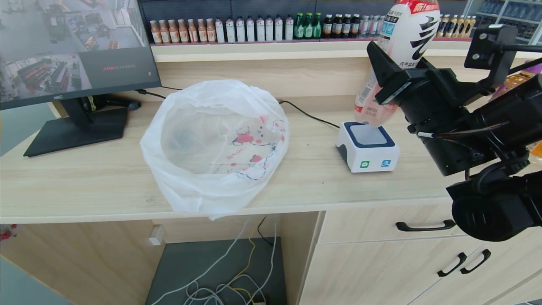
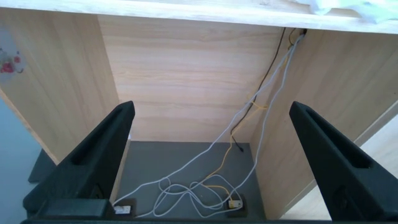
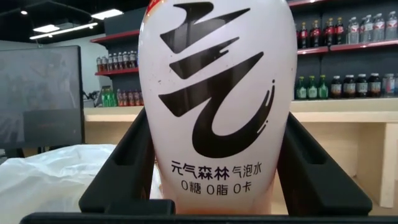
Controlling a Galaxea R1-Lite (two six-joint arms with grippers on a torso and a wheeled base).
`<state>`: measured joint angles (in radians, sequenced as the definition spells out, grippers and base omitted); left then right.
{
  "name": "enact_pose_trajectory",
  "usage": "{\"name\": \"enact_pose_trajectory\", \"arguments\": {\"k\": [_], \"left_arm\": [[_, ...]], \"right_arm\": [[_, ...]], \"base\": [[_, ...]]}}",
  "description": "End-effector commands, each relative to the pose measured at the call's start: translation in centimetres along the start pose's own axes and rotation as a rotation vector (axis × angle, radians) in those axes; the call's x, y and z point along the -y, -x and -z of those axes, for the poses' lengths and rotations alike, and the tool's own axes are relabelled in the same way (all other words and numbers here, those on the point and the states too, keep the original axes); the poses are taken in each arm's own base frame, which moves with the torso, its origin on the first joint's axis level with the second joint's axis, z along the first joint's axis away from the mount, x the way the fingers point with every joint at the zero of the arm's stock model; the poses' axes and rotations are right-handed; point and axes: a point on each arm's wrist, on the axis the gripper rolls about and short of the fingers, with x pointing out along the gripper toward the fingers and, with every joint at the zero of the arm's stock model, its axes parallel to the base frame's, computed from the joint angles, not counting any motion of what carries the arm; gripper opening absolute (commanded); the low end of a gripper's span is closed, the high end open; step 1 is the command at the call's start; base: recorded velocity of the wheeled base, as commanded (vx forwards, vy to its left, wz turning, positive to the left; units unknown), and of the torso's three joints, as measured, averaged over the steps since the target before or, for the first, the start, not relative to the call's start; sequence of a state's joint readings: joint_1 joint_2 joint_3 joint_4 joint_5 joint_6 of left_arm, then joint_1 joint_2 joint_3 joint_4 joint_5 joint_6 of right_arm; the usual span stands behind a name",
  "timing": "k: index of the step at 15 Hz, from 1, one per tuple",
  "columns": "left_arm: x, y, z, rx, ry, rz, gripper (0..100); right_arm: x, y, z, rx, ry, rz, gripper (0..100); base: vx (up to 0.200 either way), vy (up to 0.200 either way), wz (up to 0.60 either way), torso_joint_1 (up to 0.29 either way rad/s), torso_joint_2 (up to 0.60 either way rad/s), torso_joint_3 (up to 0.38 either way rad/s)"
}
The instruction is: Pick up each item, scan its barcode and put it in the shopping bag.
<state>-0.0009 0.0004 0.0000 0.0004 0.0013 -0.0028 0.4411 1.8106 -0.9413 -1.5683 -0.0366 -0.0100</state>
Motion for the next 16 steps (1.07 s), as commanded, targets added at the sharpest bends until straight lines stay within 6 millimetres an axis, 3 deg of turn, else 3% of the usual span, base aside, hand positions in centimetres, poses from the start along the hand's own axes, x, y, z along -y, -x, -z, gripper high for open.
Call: {"name": "enact_pose_trajectory", "arguments": {"k": [1,8,16], "left_arm": [[0.0,0.0,0.0,0.001,0.003,-0.001,100],[0.0,0.0,0.0,0.001,-0.001,0.000,100],[0.0,0.0,0.0,0.001,-0.001,-0.001,100]], "right_arm": [[0.1,0.0,0.0,0.002,0.002,0.004,0],[0.1,0.2,-0.6,0.008,-0.004,0.004,0],[-0.4,0.1,-1.5,0.034,-0.014,-0.008,0]], "base": [[0.000,0.200,0.00,0.002,0.00,0.007],[0.000,0.200,0.00,0.002,0.00,-0.001],[0.000,0.000,0.00,0.000,0.00,0.000]]}}
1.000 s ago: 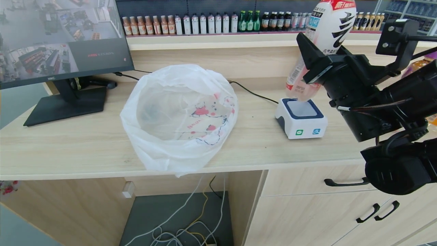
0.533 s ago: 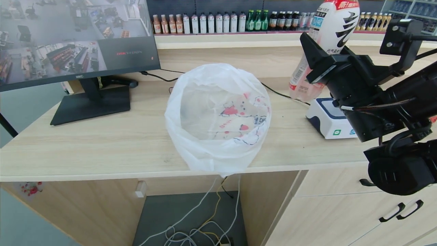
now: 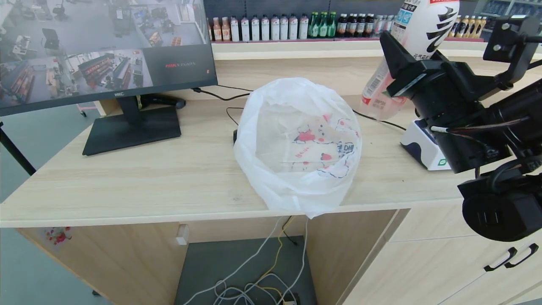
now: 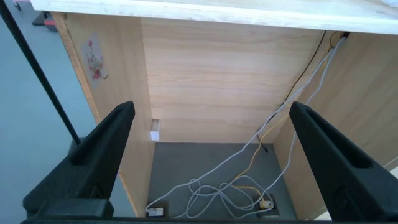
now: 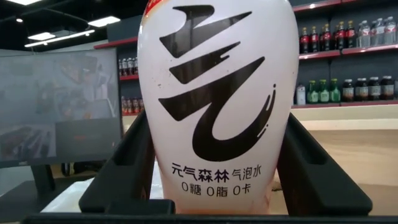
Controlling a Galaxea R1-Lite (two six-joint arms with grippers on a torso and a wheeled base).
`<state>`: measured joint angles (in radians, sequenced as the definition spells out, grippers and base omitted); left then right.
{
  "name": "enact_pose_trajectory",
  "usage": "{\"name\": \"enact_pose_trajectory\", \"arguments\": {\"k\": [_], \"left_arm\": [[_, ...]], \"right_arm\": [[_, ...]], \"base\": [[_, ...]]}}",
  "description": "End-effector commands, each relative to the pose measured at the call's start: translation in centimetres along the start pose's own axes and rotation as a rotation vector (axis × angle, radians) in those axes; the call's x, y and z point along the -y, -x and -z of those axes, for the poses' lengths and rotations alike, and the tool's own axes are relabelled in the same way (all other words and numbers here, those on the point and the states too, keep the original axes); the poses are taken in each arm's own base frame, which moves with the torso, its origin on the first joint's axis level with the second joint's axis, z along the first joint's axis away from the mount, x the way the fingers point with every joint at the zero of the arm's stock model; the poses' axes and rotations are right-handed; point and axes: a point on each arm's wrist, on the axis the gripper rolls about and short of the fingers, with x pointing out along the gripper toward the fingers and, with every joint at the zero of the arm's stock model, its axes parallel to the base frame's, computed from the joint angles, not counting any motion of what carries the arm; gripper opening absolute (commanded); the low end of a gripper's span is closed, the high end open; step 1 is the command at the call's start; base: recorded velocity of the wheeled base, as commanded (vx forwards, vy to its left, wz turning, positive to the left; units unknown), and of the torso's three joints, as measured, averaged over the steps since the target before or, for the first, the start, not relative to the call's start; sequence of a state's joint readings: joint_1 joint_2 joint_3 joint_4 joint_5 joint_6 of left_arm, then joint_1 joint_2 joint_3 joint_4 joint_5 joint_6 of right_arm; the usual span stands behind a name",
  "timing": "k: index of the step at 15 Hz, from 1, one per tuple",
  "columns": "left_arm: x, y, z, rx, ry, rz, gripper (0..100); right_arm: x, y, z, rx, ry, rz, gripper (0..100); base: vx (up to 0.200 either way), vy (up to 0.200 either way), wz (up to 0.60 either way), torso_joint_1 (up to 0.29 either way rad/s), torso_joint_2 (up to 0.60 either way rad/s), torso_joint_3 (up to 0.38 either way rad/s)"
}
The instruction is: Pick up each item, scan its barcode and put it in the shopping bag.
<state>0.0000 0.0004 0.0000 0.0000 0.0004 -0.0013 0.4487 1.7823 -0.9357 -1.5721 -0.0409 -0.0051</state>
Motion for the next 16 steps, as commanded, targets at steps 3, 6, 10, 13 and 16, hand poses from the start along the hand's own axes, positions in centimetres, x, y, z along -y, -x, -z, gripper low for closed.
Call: {"name": "enact_pose_trajectory", "arguments": {"k": [3,6,10,13,16], "left_arm": [[0.0,0.0,0.0,0.000,0.000,0.000,100],[0.0,0.0,0.0,0.000,0.000,-0.001,100],[0.0,0.0,0.0,0.000,0.000,0.000,100],[0.0,0.0,0.0,0.000,0.000,0.000,100],[0.0,0.0,0.0,0.000,0.000,0.000,100]], "right_arm": [[-0.1,0.0,-0.3,0.005,-0.001,-0.004,0],[-0.7,0.4,0.0,-0.014,-0.014,-0.022,0],[-1.9,0.9,1.1,-0.066,-0.056,-0.058,0],[-3.6,0.4,2.7,-0.113,-0.068,-0.091,0],[-4.1,-1.5,3.7,-0.141,-0.058,-0.096,0]], "base": [[0.000,0.000,0.00,0.000,0.00,0.000],[0.000,0.000,0.00,0.000,0.00,0.000],[0.000,0.000,0.00,0.000,0.00,0.000],[0.000,0.000,0.00,0.000,0.00,0.000],[0.000,0.000,0.00,0.000,0.00,0.000]]}}
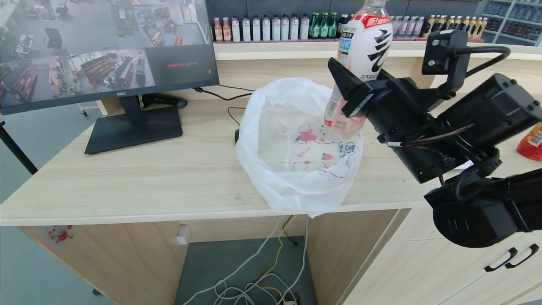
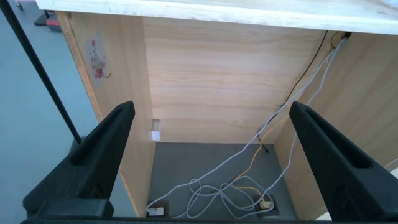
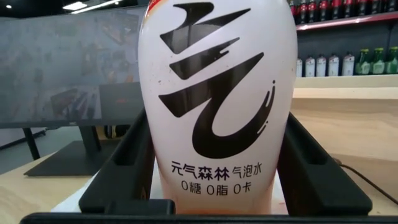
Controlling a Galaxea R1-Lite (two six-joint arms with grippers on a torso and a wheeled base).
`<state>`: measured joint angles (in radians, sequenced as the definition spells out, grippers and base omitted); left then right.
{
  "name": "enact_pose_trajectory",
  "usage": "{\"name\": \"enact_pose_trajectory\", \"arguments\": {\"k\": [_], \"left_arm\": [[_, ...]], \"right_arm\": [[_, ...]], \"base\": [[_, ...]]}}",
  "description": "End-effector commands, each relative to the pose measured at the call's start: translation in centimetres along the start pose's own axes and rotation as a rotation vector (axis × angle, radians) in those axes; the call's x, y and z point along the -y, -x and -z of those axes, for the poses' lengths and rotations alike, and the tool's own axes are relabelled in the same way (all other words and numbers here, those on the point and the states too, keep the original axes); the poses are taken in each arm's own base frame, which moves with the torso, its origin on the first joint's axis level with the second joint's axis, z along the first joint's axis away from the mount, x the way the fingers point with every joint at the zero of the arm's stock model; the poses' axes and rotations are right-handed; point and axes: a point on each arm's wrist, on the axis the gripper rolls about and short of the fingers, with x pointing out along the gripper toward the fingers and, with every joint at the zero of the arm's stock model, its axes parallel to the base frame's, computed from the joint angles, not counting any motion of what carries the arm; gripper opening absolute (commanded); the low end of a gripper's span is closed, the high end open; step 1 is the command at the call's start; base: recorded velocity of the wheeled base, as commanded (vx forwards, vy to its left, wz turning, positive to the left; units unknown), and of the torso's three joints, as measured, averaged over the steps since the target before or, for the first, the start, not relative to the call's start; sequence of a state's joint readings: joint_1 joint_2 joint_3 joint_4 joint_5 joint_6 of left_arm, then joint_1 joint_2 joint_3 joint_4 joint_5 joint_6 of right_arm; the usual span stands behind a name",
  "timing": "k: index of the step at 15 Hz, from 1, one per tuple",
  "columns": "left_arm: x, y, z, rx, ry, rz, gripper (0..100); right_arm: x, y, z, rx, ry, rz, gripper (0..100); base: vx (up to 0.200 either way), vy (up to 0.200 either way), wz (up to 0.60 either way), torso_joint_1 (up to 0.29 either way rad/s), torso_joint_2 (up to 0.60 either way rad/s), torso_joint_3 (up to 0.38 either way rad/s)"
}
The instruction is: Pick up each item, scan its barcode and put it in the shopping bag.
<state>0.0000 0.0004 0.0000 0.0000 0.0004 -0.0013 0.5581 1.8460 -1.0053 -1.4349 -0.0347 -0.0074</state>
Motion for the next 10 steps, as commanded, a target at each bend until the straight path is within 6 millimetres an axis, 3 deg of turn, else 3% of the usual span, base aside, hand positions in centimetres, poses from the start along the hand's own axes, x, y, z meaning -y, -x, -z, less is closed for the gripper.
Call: {"name": "enact_pose_trajectory", "arguments": {"k": [1,5,10], "left_arm": [[0.0,0.0,0.0,0.000,0.000,-0.001,100],[0.0,0.0,0.0,0.000,0.000,0.000,100],[0.0,0.0,0.0,0.000,0.000,-0.001,100]], "right_arm": [[-0.2,-1.8,0.8,-0.008,0.002,-0.004,0],[-0.2,-3.8,2.1,-0.037,0.000,-0.006,0],[-0.3,-6.0,5.7,-0.080,0.005,-0.003,0]], "base": [[0.000,0.000,0.00,0.000,0.00,0.000],[0.000,0.000,0.00,0.000,0.00,0.000],[0.000,0.000,0.00,0.000,0.00,0.000]]}}
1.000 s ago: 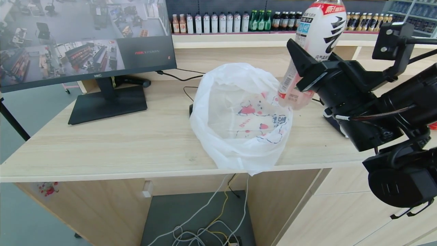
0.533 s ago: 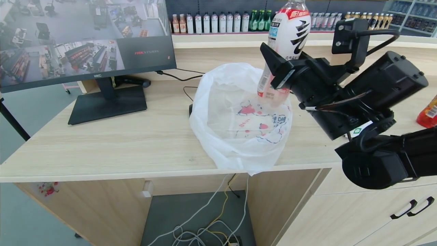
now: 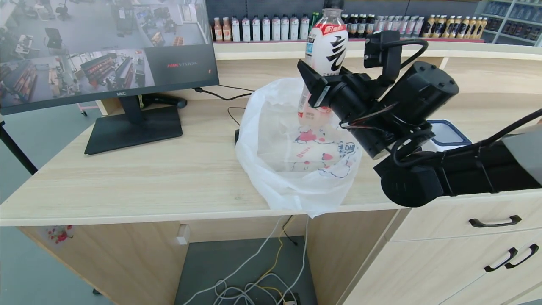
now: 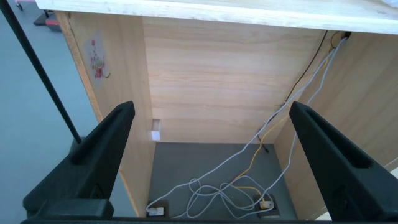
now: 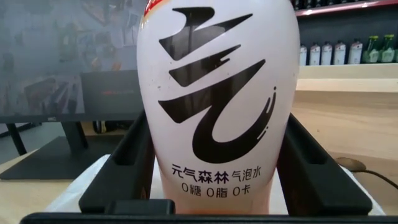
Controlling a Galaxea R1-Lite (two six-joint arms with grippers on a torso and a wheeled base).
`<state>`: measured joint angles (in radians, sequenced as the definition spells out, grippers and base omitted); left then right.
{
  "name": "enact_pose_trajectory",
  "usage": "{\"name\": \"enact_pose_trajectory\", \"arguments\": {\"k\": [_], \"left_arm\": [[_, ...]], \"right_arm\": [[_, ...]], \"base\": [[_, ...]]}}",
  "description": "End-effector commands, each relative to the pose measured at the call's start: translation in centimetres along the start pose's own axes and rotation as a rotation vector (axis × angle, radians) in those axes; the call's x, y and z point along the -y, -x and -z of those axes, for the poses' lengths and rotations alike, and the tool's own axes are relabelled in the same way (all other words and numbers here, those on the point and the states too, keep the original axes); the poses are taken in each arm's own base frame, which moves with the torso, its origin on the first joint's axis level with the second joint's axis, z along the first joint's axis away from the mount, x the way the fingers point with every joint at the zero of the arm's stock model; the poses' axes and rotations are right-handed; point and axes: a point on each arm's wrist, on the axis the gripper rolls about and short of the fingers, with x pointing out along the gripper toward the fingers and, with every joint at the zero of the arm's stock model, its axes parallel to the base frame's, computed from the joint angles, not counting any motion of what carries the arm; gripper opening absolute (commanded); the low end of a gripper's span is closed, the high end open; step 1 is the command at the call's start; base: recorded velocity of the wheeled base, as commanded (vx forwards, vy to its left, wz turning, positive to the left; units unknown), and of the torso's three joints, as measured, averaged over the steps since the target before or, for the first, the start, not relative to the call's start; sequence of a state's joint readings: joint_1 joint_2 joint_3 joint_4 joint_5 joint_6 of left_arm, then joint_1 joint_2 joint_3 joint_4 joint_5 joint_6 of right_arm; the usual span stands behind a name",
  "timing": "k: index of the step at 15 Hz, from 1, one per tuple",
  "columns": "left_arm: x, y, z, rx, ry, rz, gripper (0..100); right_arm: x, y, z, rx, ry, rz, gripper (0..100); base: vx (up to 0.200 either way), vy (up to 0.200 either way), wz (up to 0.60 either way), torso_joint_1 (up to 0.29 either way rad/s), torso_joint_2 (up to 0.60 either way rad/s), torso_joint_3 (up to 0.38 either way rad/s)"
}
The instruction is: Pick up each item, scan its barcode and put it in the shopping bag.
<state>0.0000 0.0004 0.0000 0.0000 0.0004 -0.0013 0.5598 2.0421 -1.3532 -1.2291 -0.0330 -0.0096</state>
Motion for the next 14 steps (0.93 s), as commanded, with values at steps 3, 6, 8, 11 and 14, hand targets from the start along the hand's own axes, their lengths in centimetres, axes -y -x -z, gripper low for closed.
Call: {"name": "enact_pose_trajectory", "arguments": {"k": [3,6,8,11,14], "left_arm": [[0.0,0.0,0.0,0.000,0.000,-0.001,100],[0.0,0.0,0.0,0.000,0.000,0.000,100],[0.0,0.0,0.0,0.000,0.000,0.000,100],[0.0,0.0,0.0,0.000,0.000,0.000,100],[0.0,0.0,0.0,0.000,0.000,0.000,100]], "right_arm": [[0.4,-1.3,3.2,-0.040,0.008,0.011,0],[0.4,-2.0,4.7,-0.049,0.009,0.011,0],[0.5,-2.5,5.9,-0.049,0.010,0.012,0],[0.5,-2.5,7.1,-0.065,0.012,0.014,0],[0.5,-2.5,7.9,-0.078,0.015,0.015,0]], "base": [[0.000,0.000,0.00,0.000,0.00,0.000],[0.000,0.000,0.00,0.000,0.00,0.000],[0.000,0.000,0.00,0.000,0.00,0.000],[0.000,0.000,0.00,0.000,0.00,0.000],[0.000,0.000,0.00,0.000,0.00,0.000]]}}
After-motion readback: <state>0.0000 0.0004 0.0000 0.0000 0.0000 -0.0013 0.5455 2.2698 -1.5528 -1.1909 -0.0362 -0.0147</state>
